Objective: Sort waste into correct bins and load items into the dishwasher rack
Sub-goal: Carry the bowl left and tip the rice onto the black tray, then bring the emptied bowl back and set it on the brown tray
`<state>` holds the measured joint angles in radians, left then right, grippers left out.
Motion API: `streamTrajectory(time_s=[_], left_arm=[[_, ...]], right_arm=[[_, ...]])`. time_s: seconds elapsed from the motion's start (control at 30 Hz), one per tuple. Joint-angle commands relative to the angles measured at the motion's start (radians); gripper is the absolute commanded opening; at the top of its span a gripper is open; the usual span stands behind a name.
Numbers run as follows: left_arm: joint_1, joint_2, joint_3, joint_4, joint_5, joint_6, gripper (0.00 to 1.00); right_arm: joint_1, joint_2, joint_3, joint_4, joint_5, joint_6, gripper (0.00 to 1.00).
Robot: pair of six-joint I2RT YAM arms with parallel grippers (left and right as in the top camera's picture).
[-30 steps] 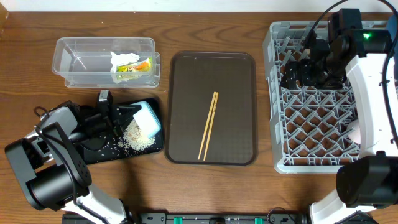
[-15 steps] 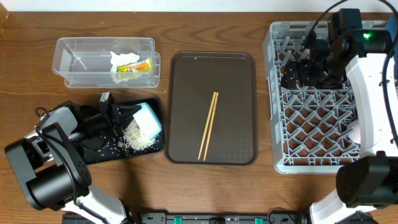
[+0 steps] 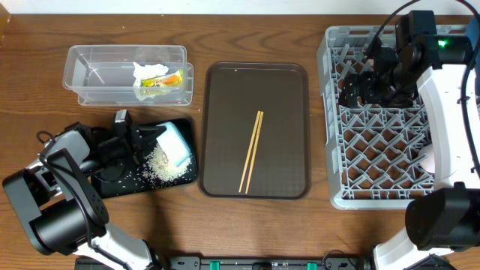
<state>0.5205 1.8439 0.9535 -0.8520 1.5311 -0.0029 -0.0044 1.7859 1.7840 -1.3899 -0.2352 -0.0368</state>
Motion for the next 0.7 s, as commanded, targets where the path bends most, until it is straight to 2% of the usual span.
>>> streamTrajectory(time_s=[0.0, 0.17, 0.23, 0.3, 0.37, 0.4, 0.43, 0.5, 0.67], left_arm=[[0.012, -0.014, -0.002, 0.008, -0.010, 0.028, 0.06], [0.020, -0.014, -0.002, 0.005, 0.006, 0.021, 0.06], [0.017, -0.018, -0.001, -0.002, 0.043, 0.092, 0.06], [0.018, -0.024, -0.001, 0.009, 0.003, 0.183, 0.06], [0.020, -0.022, -0.001, 0.040, -0.131, 0.081, 0.06], [0.020, -0.022, -0.001, 0.042, -0.148, 0.029, 0.06], [0.019, -0.023, -0.001, 0.031, -0.107, 0.033, 0.06], [0.006, -0.033, -0.001, -0.031, 0.043, 0.188, 0.06], [-0.017, -0.087, 0.004, -0.048, 0.031, 0.219, 0.06]], right_arm=[[0.008, 0.000, -0.005, -0.001, -0.001, -0.005, 0.99], [0.008, 0.000, -0.005, -0.001, -0.001, -0.005, 0.99], [0.008, 0.000, -0.005, -0.001, -0.001, -0.005, 0.99], [0.008, 0.000, -0.005, -0.002, -0.001, -0.005, 0.99], [0.008, 0.000, -0.005, -0.003, -0.001, -0.005, 0.99], [0.008, 0.000, -0.005, -0.003, -0.001, -0.005, 0.99], [0.008, 0.000, -0.005, -0.003, -0.001, -0.005, 0.99], [0.008, 0.000, -0.005, -0.002, -0.001, -0.005, 0.99], [0.008, 0.000, -0.005, -0.002, -0.001, -0.005, 0.99]])
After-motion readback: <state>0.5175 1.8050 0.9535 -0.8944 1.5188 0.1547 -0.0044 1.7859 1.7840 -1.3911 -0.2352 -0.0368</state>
